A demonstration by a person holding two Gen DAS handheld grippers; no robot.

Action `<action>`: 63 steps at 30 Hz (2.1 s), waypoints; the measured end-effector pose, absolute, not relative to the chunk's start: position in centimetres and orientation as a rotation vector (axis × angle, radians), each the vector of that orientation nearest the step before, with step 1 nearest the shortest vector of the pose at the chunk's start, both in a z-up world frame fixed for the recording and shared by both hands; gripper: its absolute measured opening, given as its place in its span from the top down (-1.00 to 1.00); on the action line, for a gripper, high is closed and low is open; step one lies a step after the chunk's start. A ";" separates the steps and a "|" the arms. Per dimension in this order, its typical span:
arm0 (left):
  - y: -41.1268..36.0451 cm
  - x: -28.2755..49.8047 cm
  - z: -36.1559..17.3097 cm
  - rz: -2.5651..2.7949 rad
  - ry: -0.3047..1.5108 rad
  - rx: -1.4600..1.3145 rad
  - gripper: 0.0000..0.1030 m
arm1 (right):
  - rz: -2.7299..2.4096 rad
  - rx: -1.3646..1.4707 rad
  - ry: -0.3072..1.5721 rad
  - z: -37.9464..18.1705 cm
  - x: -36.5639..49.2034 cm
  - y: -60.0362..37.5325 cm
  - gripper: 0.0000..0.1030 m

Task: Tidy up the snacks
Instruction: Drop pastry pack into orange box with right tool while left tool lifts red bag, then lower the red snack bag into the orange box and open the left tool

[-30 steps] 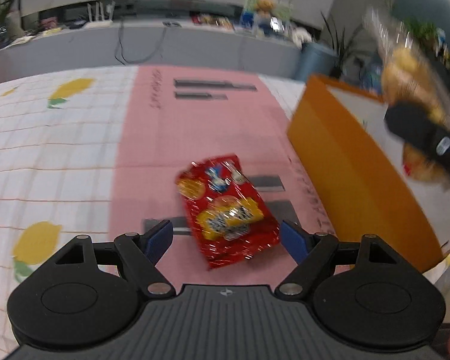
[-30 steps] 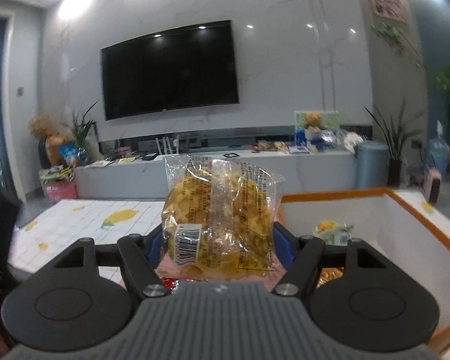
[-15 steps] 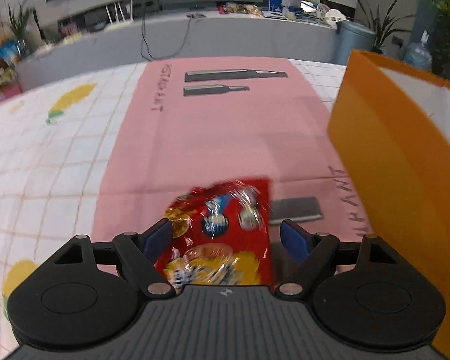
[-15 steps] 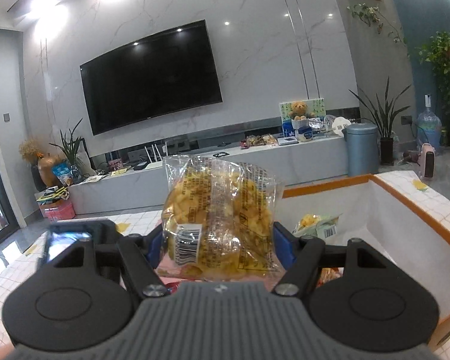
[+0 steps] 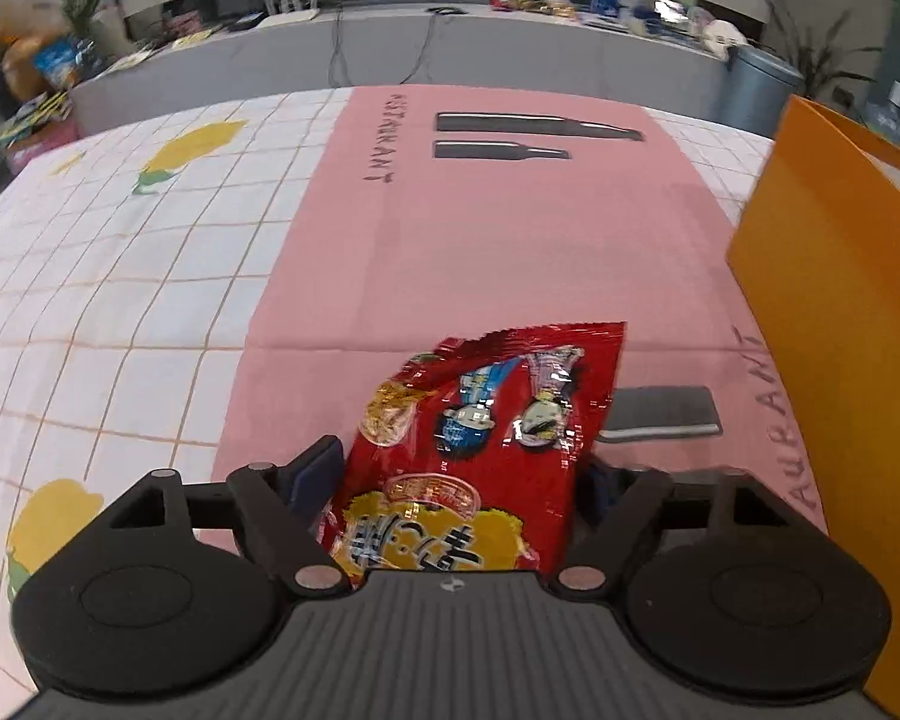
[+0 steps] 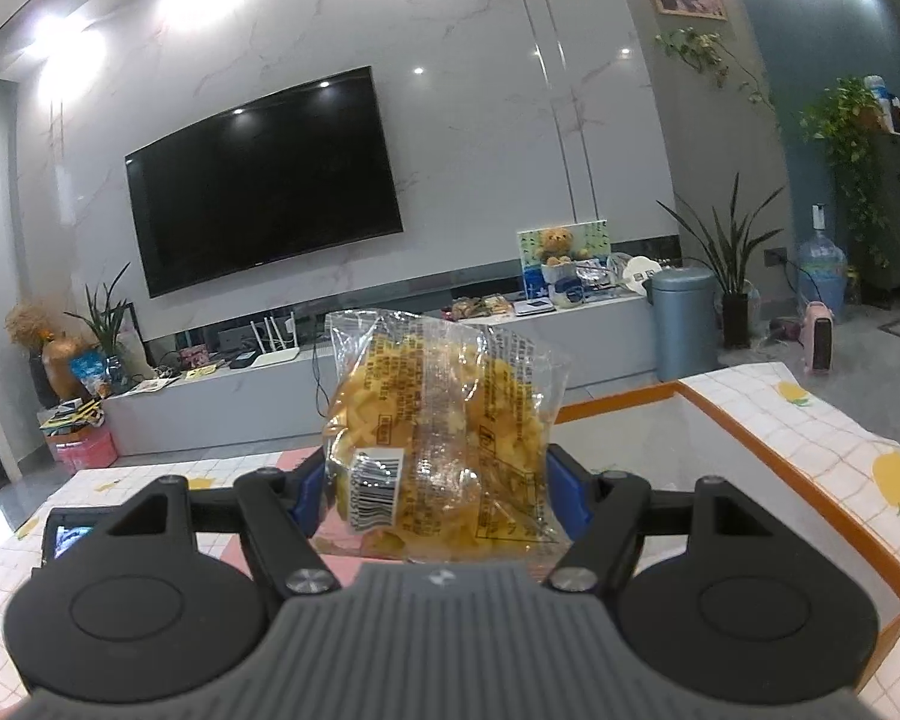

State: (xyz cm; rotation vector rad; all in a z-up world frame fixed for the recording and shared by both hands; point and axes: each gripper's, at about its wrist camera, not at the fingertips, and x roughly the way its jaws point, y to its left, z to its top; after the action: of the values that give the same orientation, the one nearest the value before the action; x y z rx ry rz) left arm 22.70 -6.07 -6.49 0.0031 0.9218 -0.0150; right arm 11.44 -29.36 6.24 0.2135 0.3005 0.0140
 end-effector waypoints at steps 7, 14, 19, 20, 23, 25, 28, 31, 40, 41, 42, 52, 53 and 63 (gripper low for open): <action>-5.6 22.3 -5.9 -0.049 0.925 -0.063 -0.41 | -0.020 0.179 0.291 6.7 11.3 -30.1 -0.35; -5.5 22.4 -4.3 -0.109 0.895 -0.105 -0.39 | -0.149 0.165 0.396 6.6 11.9 -33.4 -0.35; -6.3 21.7 -2.3 -0.176 0.855 -0.124 -0.39 | -0.168 0.195 0.512 5.9 12.6 -36.7 -0.35; -6.6 21.6 -1.9 -0.191 0.847 -0.121 -0.39 | -0.166 0.199 0.534 5.8 12.8 -37.3 -0.35; -7.4 21.1 -0.9 -0.236 0.824 -0.109 -0.39 | -0.196 0.198 0.596 5.2 13.5 -38.5 -0.35; -7.7 20.8 -0.4 -0.262 0.815 -0.108 -0.39 | -0.200 0.183 0.628 4.9 14.1 -38.7 -0.35; -8.1 20.5 0.4 -0.296 0.805 -0.113 -0.39 | -0.187 0.139 0.672 4.3 15.8 -38.3 -0.35; -8.3 20.2 1.1 -0.312 0.795 -0.110 -0.39 | -0.199 0.105 0.691 4.2 17.4 -38.0 -0.35; -9.1 18.2 4.0 -0.345 0.722 -0.073 -0.39 | -0.321 0.129 0.601 4.7 19.2 -37.2 -0.94; -9.4 17.8 4.4 -0.346 0.714 -0.058 -0.39 | -0.309 0.173 0.572 5.2 18.5 -37.5 -0.94; -9.8 17.5 4.9 -0.347 0.704 -0.048 -0.39 | -0.294 0.224 0.542 5.7 17.7 -37.8 -0.94; -18.1 17.0 8.3 -0.421 0.673 0.009 -0.39 | -0.346 0.212 0.455 8.3 12.6 -41.4 -0.94; -19.3 17.3 8.2 -0.434 0.680 0.010 -0.39 | -0.373 0.202 0.450 8.4 12.3 -42.0 -0.94; -27.5 20.9 3.7 -0.474 0.766 0.006 -0.42 | -0.460 0.426 0.431 7.7 10.7 -47.3 -0.94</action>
State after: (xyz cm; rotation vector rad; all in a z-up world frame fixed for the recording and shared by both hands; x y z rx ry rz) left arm 20.93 -27.51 3.66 0.0064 0.7660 -0.4744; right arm 10.70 -47.32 7.71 0.4258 0.4314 -0.4604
